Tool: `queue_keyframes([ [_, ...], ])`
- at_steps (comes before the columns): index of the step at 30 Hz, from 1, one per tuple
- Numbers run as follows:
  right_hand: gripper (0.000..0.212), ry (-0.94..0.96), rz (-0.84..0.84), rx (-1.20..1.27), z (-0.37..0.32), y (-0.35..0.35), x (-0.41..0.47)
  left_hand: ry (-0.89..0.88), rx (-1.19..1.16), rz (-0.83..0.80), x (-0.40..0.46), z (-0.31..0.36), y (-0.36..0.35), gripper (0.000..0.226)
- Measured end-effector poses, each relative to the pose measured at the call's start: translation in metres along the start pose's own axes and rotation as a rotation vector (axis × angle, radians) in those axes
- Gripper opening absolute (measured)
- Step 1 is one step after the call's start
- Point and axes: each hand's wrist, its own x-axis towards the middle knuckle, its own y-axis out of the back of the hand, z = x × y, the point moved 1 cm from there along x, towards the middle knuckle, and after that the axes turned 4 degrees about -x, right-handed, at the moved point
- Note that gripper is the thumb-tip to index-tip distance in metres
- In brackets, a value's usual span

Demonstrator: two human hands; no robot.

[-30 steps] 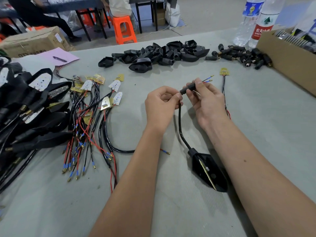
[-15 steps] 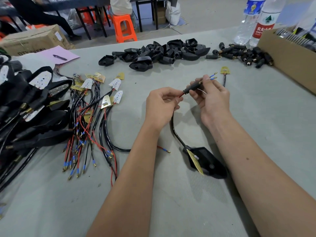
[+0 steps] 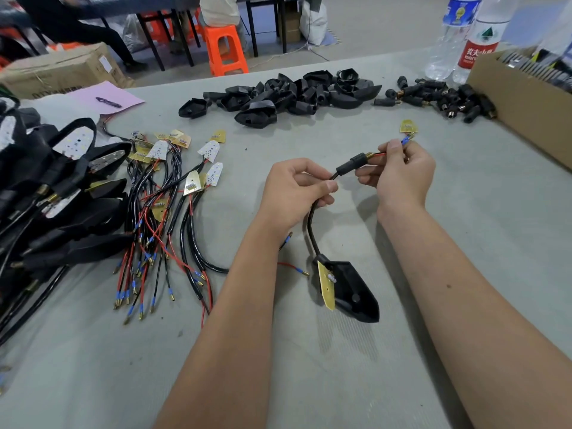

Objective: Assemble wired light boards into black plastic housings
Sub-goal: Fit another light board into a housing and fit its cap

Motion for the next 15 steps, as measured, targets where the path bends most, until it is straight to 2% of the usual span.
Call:
queue_keyframes([
  [6, 0.011, 0.017, -0.07, 0.03, -0.0016, 0.0001, -0.0015, -0.02, -0.004, -0.016, 0.0006, 0.0003, 0.0007, 0.006],
  [15, 0.01, 0.138, -0.089, -0.074, 0.0017, -0.0008, -0.0027, 0.028, -0.066, 0.003, 0.0007, -0.0002, -0.006, 0.008],
])
